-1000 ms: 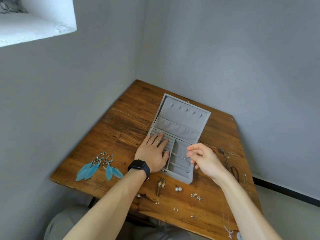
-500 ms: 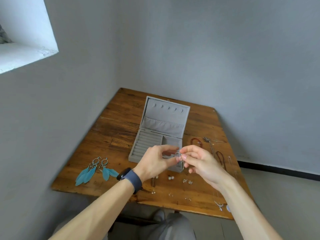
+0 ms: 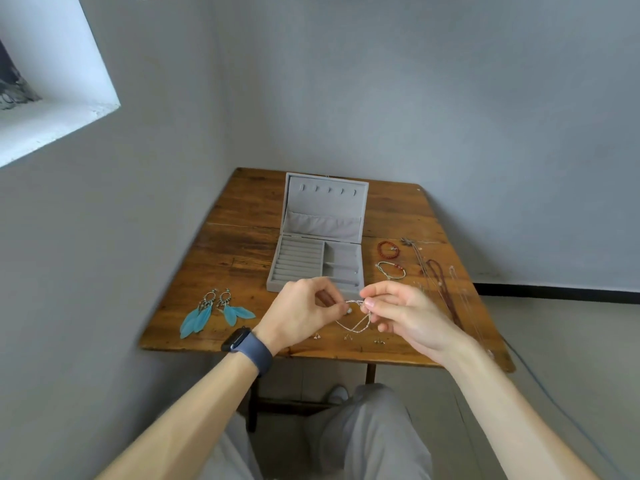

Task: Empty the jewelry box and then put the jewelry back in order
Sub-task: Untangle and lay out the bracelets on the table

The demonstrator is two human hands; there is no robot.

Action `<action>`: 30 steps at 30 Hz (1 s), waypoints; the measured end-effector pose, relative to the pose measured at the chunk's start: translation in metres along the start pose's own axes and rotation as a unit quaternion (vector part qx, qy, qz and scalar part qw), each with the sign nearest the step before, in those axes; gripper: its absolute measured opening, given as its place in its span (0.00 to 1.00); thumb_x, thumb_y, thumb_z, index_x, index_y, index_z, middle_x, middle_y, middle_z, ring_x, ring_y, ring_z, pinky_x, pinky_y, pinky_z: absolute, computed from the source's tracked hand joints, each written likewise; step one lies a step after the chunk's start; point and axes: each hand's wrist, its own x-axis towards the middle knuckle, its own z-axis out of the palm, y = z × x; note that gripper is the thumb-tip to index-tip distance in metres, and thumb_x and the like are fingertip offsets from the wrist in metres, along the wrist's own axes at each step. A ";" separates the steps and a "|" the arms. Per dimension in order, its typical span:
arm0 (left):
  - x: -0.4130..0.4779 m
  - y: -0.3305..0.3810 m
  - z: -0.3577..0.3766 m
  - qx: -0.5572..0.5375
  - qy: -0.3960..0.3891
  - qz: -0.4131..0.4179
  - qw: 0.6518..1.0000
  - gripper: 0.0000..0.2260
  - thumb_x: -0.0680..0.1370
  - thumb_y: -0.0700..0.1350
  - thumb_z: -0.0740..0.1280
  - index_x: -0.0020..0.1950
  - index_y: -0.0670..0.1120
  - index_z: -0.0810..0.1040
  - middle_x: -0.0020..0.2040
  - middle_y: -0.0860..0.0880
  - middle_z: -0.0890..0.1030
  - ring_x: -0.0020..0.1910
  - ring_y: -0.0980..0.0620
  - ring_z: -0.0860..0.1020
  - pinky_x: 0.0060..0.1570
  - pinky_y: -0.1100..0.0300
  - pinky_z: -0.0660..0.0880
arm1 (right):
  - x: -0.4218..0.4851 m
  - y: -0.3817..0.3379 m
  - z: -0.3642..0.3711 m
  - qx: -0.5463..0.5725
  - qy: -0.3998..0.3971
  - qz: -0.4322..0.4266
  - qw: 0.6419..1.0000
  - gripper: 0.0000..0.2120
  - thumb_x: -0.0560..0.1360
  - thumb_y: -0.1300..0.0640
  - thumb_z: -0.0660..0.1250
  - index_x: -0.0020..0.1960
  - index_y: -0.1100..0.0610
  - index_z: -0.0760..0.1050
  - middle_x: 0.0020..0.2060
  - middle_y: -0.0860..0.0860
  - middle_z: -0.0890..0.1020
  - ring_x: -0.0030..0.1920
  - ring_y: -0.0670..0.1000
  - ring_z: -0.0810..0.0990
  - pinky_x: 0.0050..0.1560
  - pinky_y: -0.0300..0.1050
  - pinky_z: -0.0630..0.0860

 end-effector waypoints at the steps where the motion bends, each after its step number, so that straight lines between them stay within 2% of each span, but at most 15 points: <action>1: -0.001 0.001 -0.001 -0.045 -0.013 -0.022 0.999 0.05 0.76 0.51 0.74 0.46 0.50 0.82 0.39 0.55 0.84 0.38 0.59 0.82 0.44 0.60 0.81 | -0.002 0.000 0.001 0.014 0.007 -0.002 1.000 0.07 0.78 0.60 0.70 0.54 0.53 0.83 0.46 0.53 0.86 0.44 0.47 0.82 0.45 0.43 0.78; 3: -0.002 0.004 -0.002 -0.118 -0.037 -0.070 0.990 0.07 0.76 0.51 0.74 0.46 0.49 0.82 0.39 0.52 0.85 0.37 0.55 0.83 0.45 0.59 0.81 | -0.005 0.000 0.002 0.033 0.023 -0.008 0.999 0.07 0.78 0.61 0.70 0.55 0.55 0.82 0.46 0.54 0.86 0.46 0.49 0.84 0.46 0.43 0.78; 4: -0.003 0.004 0.000 -0.116 -0.041 -0.080 0.989 0.07 0.76 0.51 0.73 0.46 0.48 0.81 0.39 0.51 0.84 0.37 0.55 0.83 0.45 0.59 0.81 | -0.007 0.001 0.003 0.036 0.031 -0.012 0.999 0.07 0.78 0.61 0.70 0.55 0.55 0.81 0.47 0.55 0.87 0.48 0.50 0.85 0.47 0.44 0.78; 7: -0.007 0.005 0.008 -0.031 -0.041 -0.074 0.996 0.05 0.77 0.51 0.72 0.46 0.51 0.78 0.38 0.53 0.83 0.36 0.56 0.82 0.40 0.62 0.79 | -0.012 0.004 0.009 0.050 0.033 -0.015 0.998 0.08 0.78 0.63 0.70 0.57 0.59 0.79 0.46 0.56 0.86 0.49 0.53 0.86 0.48 0.44 0.79; 11: -0.010 0.008 0.015 0.109 -0.016 -0.055 0.992 0.05 0.77 0.52 0.67 0.50 0.53 0.75 0.42 0.55 0.81 0.39 0.55 0.79 0.40 0.57 0.80 | -0.016 0.006 0.016 0.093 0.043 -0.005 0.995 0.07 0.78 0.64 0.70 0.55 0.60 0.79 0.42 0.52 0.85 0.42 0.53 0.85 0.39 0.42 0.79; 13: -0.010 0.008 0.017 0.134 -0.008 -0.067 0.989 0.07 0.79 0.52 0.64 0.55 0.54 0.76 0.44 0.55 0.82 0.41 0.55 0.80 0.40 0.57 0.80 | -0.016 0.008 0.017 0.083 0.058 -0.011 0.995 0.06 0.77 0.63 0.70 0.54 0.59 0.79 0.41 0.50 0.84 0.40 0.51 0.83 0.37 0.40 0.76; 15: -0.009 0.008 0.020 0.102 -0.004 -0.085 0.991 0.08 0.80 0.50 0.63 0.57 0.52 0.78 0.43 0.53 0.84 0.40 0.55 0.81 0.40 0.58 0.80 | -0.016 0.009 0.019 0.067 0.062 -0.020 0.996 0.06 0.78 0.63 0.70 0.54 0.58 0.79 0.41 0.49 0.84 0.41 0.50 0.83 0.36 0.40 0.75; 17: -0.007 0.008 0.021 0.006 -0.016 -0.119 0.993 0.08 0.81 0.47 0.65 0.56 0.48 0.80 0.39 0.52 0.85 0.37 0.55 0.82 0.40 0.59 0.81 | -0.015 0.011 0.020 0.071 0.065 -0.028 0.995 0.05 0.78 0.63 0.69 0.54 0.58 0.79 0.41 0.49 0.84 0.40 0.48 0.82 0.36 0.41 0.75; 19: -0.006 0.008 0.017 -0.138 -0.055 -0.160 0.976 0.08 0.80 0.49 0.68 0.54 0.46 0.83 0.39 0.51 0.86 0.35 0.56 0.82 0.40 0.62 0.81 | -0.013 0.012 0.018 0.104 0.082 -0.029 0.991 0.05 0.78 0.63 0.69 0.53 0.56 0.80 0.41 0.49 0.83 0.39 0.46 0.80 0.36 0.40 0.75; 21: -0.008 0.007 0.010 -0.225 -0.092 -0.170 0.955 0.11 0.78 0.53 0.71 0.52 0.47 0.85 0.43 0.50 0.87 0.38 0.55 0.83 0.43 0.63 0.80 | -0.012 0.011 0.015 0.140 0.107 -0.022 0.984 0.05 0.78 0.63 0.69 0.51 0.55 0.81 0.41 0.49 0.83 0.38 0.45 0.80 0.35 0.39 0.74; 26: -0.010 0.003 -0.001 -0.250 -0.122 -0.150 0.949 0.11 0.74 0.57 0.74 0.48 0.51 0.87 0.47 0.49 0.87 0.43 0.52 0.84 0.53 0.56 0.81 | -0.008 0.015 0.013 0.112 0.144 -0.022 0.983 0.05 0.79 0.64 0.68 0.53 0.57 0.79 0.43 0.50 0.83 0.40 0.47 0.83 0.38 0.41 0.77; 28: -0.009 0.003 -0.005 -0.242 -0.106 -0.141 0.954 0.10 0.73 0.56 0.74 0.47 0.51 0.87 0.46 0.49 0.87 0.45 0.47 0.85 0.53 0.54 0.81 | -0.005 0.015 0.016 0.106 0.165 -0.028 0.980 0.05 0.80 0.64 0.67 0.54 0.57 0.79 0.45 0.51 0.84 0.42 0.48 0.85 0.42 0.42 0.79; 30: -0.007 0.006 -0.008 -0.246 -0.071 -0.123 0.959 0.10 0.73 0.55 0.74 0.46 0.49 0.87 0.46 0.48 0.87 0.44 0.46 0.85 0.48 0.55 0.81 | -0.002 0.016 0.019 0.101 0.198 -0.037 0.974 0.06 0.80 0.64 0.66 0.54 0.57 0.78 0.47 0.53 0.84 0.42 0.48 0.85 0.42 0.40 0.79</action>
